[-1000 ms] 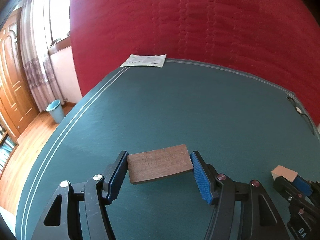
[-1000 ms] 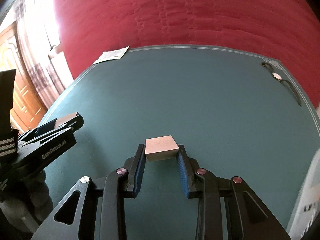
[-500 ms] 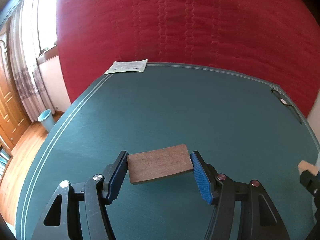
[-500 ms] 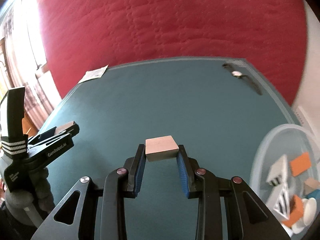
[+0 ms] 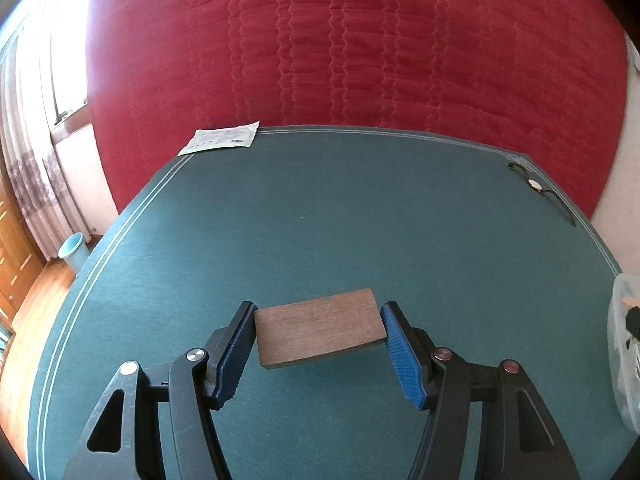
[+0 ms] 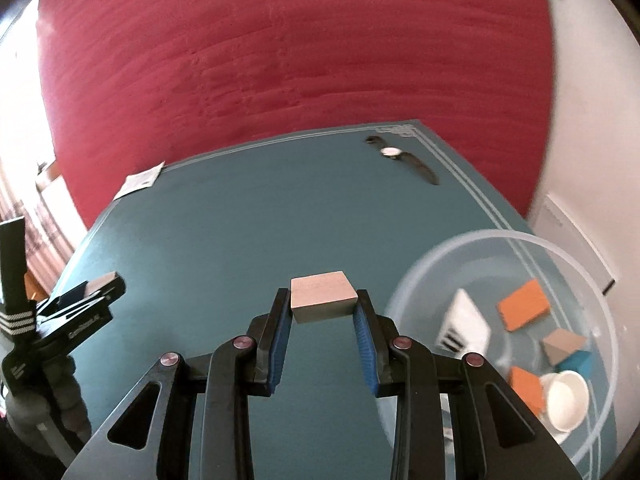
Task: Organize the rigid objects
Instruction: 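Carry the pale block into the clear bowl and open the right gripper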
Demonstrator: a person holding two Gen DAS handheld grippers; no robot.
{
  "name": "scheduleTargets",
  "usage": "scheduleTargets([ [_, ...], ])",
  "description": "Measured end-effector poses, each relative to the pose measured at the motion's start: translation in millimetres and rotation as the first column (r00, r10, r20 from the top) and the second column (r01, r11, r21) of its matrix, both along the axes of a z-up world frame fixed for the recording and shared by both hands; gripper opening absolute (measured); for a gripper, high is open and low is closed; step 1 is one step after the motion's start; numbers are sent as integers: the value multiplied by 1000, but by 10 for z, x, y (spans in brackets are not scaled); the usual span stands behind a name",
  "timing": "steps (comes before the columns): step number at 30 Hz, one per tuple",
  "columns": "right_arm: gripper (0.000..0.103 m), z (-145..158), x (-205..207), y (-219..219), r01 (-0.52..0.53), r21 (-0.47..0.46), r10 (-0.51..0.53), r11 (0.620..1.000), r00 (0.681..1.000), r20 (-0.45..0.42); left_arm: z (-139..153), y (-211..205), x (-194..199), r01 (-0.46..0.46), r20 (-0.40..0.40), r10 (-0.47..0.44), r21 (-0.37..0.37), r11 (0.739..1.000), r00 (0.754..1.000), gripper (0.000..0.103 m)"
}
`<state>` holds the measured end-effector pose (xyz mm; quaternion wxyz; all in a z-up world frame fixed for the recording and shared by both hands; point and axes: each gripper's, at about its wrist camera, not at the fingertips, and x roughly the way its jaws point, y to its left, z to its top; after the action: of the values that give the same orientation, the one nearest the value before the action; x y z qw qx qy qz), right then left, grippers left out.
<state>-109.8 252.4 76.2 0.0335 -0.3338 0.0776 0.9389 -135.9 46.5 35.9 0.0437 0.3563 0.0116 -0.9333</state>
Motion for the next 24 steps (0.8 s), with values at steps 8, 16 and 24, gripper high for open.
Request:
scheduleTargets([
  [8,32,-39,142,282,79,-9,-79,997,997,7,0,136,39,32,-5,-32,-23,999,999,66],
  [16,32,-81,281,537,170,-5,-170,985,985,17,-21,239,94,50,-10,-51,-50,998,999,66],
  [24,32,-98,387,691,202,1,-202,979,979,13,-46,308,144,53,-1,-53,-69,996,999,66],
])
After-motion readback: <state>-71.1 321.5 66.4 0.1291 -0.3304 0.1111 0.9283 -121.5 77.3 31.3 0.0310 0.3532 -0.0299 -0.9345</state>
